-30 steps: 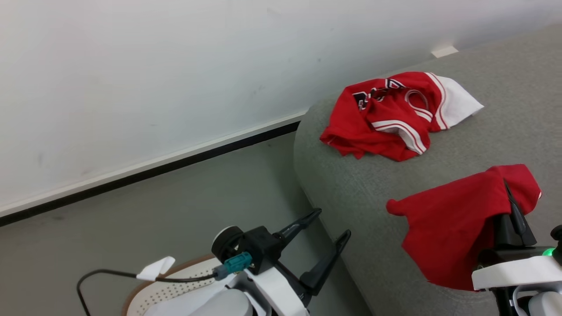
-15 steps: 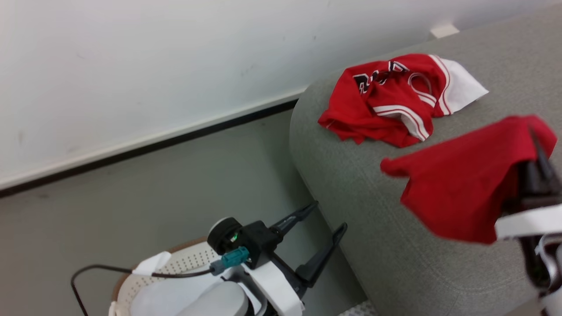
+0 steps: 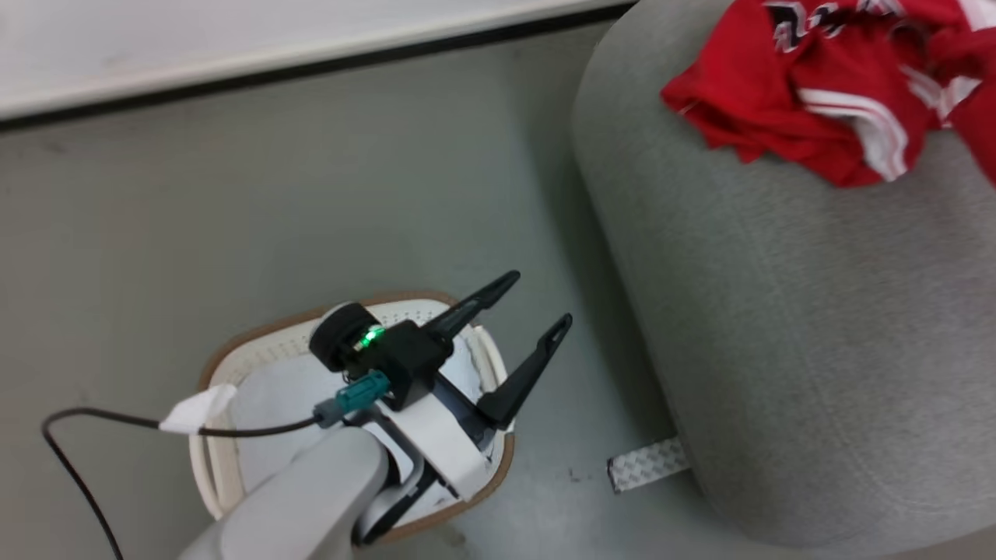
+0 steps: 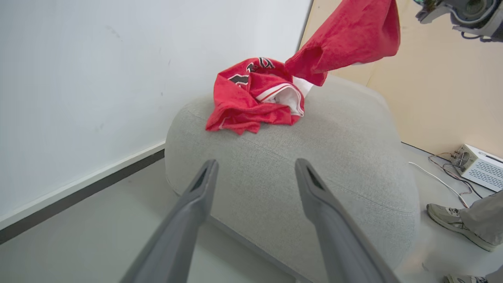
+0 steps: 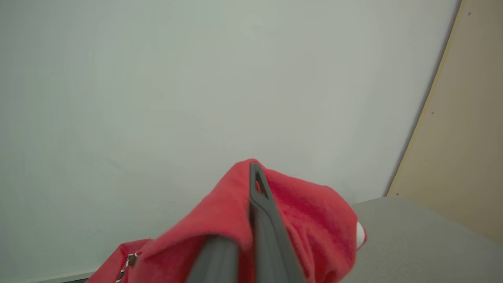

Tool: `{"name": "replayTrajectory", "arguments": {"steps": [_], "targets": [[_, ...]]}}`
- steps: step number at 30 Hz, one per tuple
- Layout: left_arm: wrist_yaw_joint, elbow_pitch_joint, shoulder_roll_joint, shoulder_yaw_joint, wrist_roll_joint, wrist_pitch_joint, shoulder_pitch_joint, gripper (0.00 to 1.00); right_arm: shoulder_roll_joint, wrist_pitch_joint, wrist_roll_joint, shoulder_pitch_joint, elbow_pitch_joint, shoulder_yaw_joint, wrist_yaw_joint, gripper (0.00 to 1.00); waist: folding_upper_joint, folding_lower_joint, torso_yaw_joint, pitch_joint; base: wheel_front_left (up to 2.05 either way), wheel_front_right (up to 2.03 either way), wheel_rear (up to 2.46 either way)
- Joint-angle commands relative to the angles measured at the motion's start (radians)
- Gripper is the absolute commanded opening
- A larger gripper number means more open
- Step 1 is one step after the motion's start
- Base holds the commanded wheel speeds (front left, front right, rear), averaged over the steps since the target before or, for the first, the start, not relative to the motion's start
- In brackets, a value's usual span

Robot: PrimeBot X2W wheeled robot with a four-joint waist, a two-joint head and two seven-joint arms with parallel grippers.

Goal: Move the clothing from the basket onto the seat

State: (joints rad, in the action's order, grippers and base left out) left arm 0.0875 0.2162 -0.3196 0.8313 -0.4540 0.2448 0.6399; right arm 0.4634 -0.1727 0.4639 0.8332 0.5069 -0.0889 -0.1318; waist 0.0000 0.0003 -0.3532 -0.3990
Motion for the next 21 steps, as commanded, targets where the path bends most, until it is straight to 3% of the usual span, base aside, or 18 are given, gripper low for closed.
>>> {"name": "replayTrajectory", "arguments": {"steps": [1, 9, 17, 18, 20, 21], "targets": [[0.000, -0.009, -0.019, -0.009, 0.008, -0.004, 0.020, 1.00, 0.022, 0.011, -0.025, 0.046, 0.040, -0.004, 0.002, 0.00, 0.0000, -0.0003, 0.079, -0.113, 0.00, 0.00, 0.00], [0.006, -0.023, -0.033, -0.022, 0.006, -0.001, 0.057, 1.00, 0.081, 0.118, -0.109, 0.179, 0.272, 0.054, 0.002, 0.00, 0.0000, -0.0003, 0.147, -0.225, 0.00, 0.00, 0.00], [0.017, -0.021, -0.018, -0.027, -0.007, 0.013, 0.053, 1.00, 0.096, 0.299, -0.105, 0.185, 0.473, 0.132, 0.002, 0.00, 0.0000, -0.0003, 0.188, -0.217, 0.00, 0.00, 0.00], [0.017, -0.020, -0.016, -0.031, -0.008, 0.016, 0.050, 1.00, 0.099, 0.318, -0.096, 0.185, 0.487, 0.140, 0.002, 0.08, 0.0000, -0.0003, 0.191, -0.213, 0.00, 0.00, 0.00], [0.018, -0.016, -0.014, -0.037, -0.010, 0.018, 0.046, 1.00, 0.110, 0.331, -0.079, 0.189, 0.503, 0.148, 0.002, 0.07, 0.0000, -0.0003, 0.194, -0.206, 0.00, 0.00, 0.00], [0.018, -0.014, -0.013, -0.039, -0.010, 0.019, 0.043, 1.00, 0.109, 0.334, -0.072, 0.188, 0.509, 0.156, 0.002, 0.19, 0.0000, -0.0003, 0.194, -0.201, 0.00, 0.00, 0.00]]}}
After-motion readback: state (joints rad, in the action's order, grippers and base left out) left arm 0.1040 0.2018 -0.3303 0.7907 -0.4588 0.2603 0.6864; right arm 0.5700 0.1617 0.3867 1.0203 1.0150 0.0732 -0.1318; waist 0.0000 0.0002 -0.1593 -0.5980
